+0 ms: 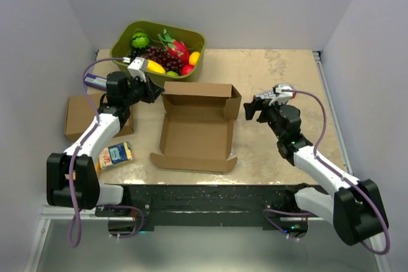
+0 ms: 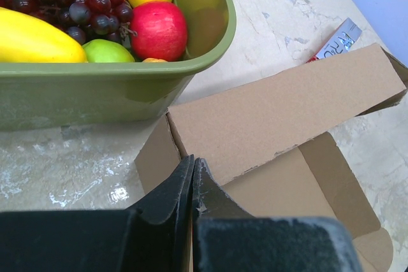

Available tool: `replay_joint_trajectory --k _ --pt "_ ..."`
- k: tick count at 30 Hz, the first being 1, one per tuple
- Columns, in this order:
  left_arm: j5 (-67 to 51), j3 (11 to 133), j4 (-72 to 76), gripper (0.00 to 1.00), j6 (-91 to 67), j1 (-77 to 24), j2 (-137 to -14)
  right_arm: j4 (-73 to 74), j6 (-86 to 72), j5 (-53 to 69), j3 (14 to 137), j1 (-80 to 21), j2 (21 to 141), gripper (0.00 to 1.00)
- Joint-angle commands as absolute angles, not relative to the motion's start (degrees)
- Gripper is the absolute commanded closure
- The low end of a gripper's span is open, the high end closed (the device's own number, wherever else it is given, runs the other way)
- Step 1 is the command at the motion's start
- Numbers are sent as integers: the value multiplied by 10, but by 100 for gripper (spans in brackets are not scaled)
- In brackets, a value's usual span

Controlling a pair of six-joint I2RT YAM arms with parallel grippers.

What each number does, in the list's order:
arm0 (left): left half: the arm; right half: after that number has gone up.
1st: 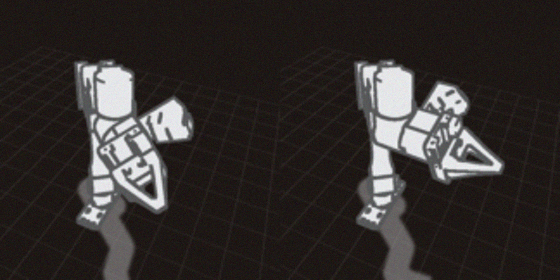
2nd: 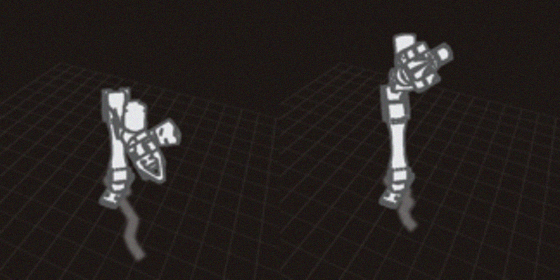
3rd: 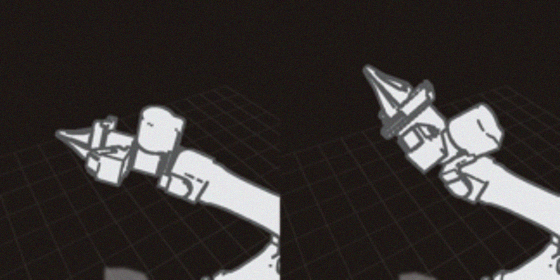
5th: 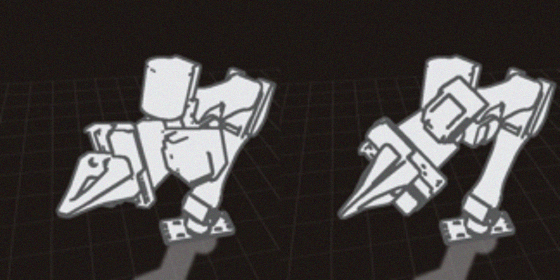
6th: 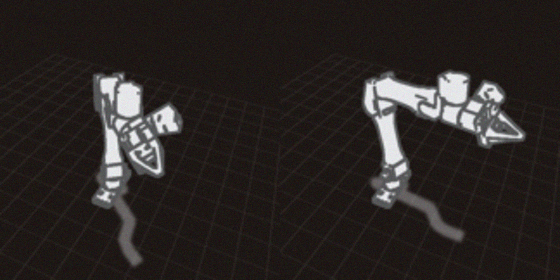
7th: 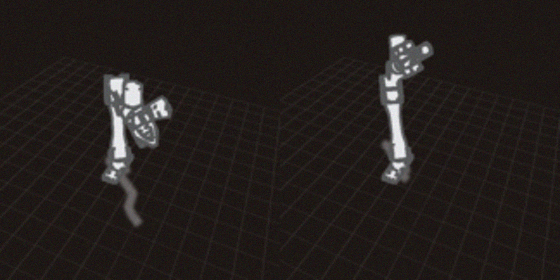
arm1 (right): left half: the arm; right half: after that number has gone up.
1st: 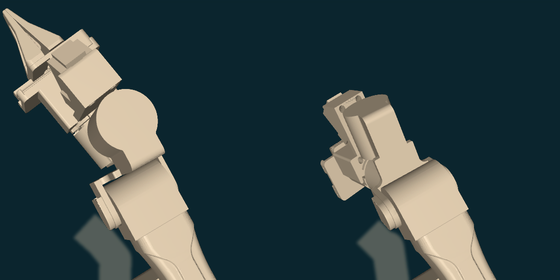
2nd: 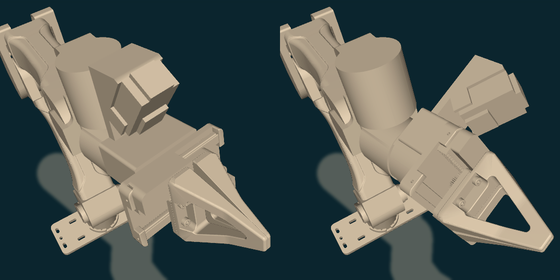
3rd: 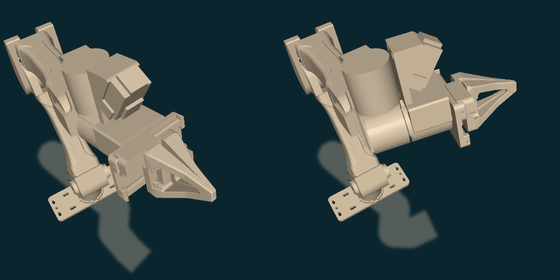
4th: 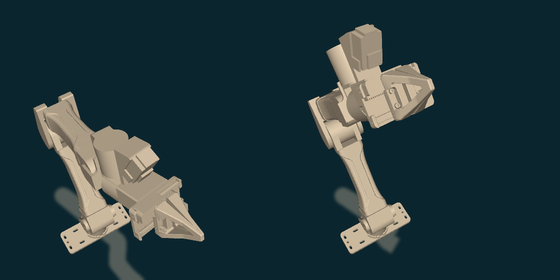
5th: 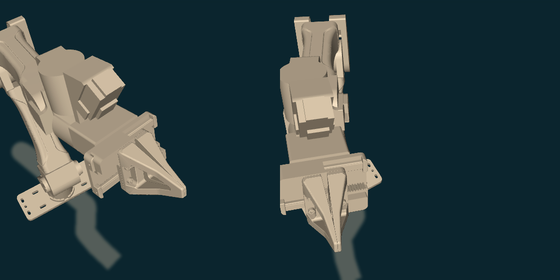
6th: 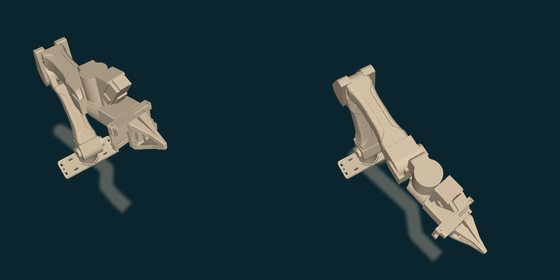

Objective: Fold the paper box

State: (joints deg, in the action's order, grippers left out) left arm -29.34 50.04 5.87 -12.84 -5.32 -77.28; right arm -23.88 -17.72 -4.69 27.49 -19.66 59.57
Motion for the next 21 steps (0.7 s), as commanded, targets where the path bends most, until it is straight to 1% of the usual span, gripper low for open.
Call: replay_joint_trajectory --k 1,4,10,16,19,21 --pt "-265 470 -85 100 -109 -50 -798 -294 -99 113 286 -188 657 8" --pt "-265 471 -86 100 -108 -50 -801 -353 -62 153 294 -188 704 11" --pt "-267 473 -86 100 -107 -50 -804 -384 -10 197 334 -189 779 14" --pt "-271 473 -86 100 -107 -50 -808 -401 -4 232 379 -189 842 22" --pt "-273 475 -86 100 -107 -50 -812 -405 -4 254 402 -190 868 30" --pt "-277 475 -86 100 -107 -50 -816 -406 -3 262 414 -191 879 32"
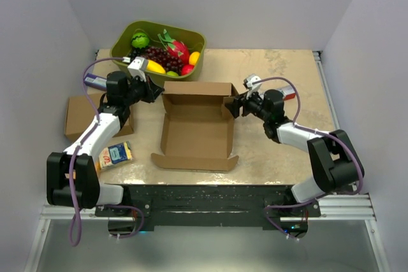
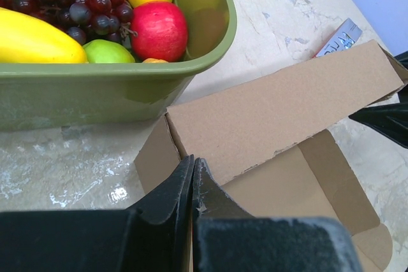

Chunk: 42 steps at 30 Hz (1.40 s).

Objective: Fold the paper box

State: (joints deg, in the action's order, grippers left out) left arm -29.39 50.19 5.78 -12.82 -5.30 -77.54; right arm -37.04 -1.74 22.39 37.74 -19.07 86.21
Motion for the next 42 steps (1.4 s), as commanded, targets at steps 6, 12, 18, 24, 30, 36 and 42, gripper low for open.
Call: replay_joint_trajectory --k 6,12,18,24,30,36,42 --pt "-283 476 -85 100 -107 -50 -822 -417 18 271 434 -200 917 36" --pt "-288 479 -85 100 -107 -50 -830 -444 12 262 460 -210 961 43" --pt "-294 477 -85 100 -107 -50 -835 -491 -16 231 474 -222 992 51" --pt "-296 479 -85 100 -105 -50 -840 -516 -26 209 503 -229 1027 46" --pt "-300 480 -84 100 -105 -50 -842 -517 -33 185 526 -229 1049 61" --pt "-323 476 -71 100 -111 -49 -844 -506 -50 128 536 -236 1049 94" --pt "-381 466 -41 100 -123 -55 -837 -422 -34 33 555 -265 1031 100"
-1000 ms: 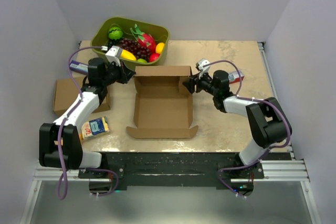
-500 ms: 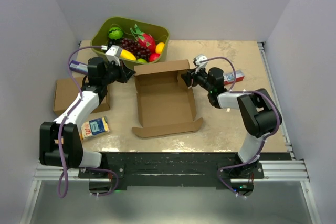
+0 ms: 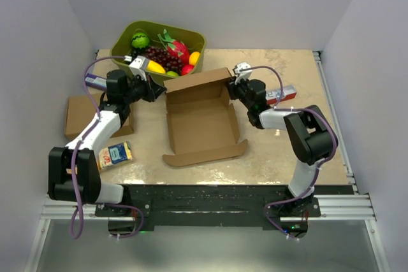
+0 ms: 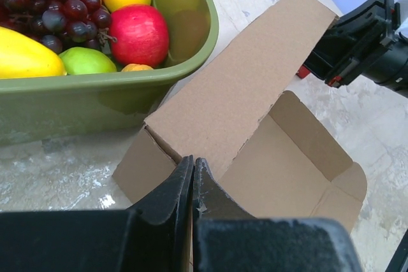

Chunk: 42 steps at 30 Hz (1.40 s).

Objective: Fold the paper box

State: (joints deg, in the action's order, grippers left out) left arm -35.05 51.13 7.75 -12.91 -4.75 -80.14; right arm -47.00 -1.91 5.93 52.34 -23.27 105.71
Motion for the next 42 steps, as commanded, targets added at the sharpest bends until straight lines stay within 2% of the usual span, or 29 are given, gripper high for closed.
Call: replay_joint_trajectory --k 1,5,6,8,9,11,14,19,24,31,42 --pt "-381 467 -40 100 -122 -57 -829 -410 -34 21 561 -267 1028 100" --pt "-372 467 -31 98 -117 -57 -793 -292 -41 26 590 -267 999 100" --pt "-367 468 -29 86 -114 -57 -783 -221 -41 30 598 -267 991 100" --pt "-346 471 -24 71 -108 -56 -752 -154 -39 54 625 -267 969 100" --pt "-338 473 -22 59 -106 -56 -739 -97 -38 61 631 -267 961 100" --pt "-297 482 -22 48 -92 -56 -702 -42 -32 79 652 -266 942 100" --pt "-254 490 -11 40 -78 -56 -646 80 -30 93 692 -265 931 100" --pt "-256 498 24 36 -48 -81 -588 242 -17 105 758 -263 933 100" --pt "-296 571 -56 36 67 -164 -651 326 -12 127 798 -262 959 100" --pt "-291 597 -105 31 114 -233 -707 358 -11 151 803 -263 973 100" --pt "-171 545 -85 25 150 -314 -729 355 -8 172 796 -262 974 100"
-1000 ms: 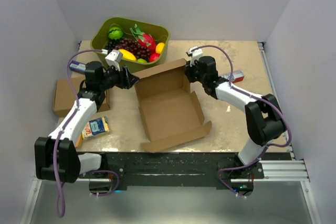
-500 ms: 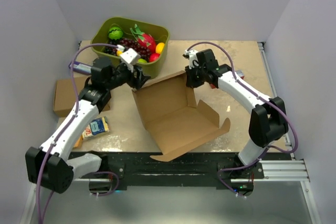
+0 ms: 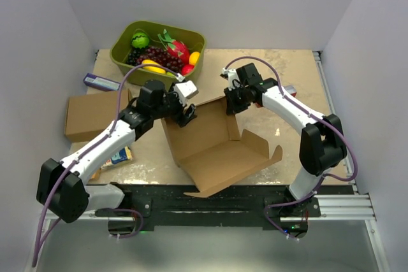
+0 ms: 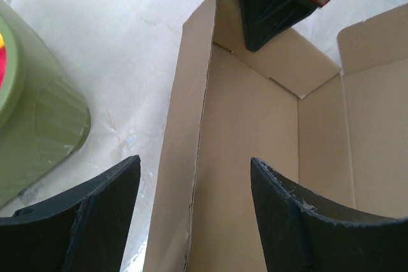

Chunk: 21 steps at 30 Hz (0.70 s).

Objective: Fold the paper box

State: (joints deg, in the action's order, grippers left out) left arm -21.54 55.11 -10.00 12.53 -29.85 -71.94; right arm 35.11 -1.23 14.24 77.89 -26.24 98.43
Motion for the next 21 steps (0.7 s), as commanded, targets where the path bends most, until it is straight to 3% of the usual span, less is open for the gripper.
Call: replay_joint_trajectory --k 1,6,9,15,16,21 --pt "-146 542 -86 25 156 -320 -734 354 -7 173 795 -262 969 100" --pt "-89 535 -84 25 163 -345 -745 351 -3 178 788 -264 968 100" --pt "-62 527 -91 32 163 -349 -749 354 -4 178 788 -263 971 100" --pt "-69 515 -123 67 148 -361 -765 362 -3 165 795 -268 972 100" --pt "-60 511 -127 77 140 -364 -766 364 -4 163 795 -271 970 100" --pt "-33 476 -119 99 124 -404 -751 375 16 131 789 -286 966 100"
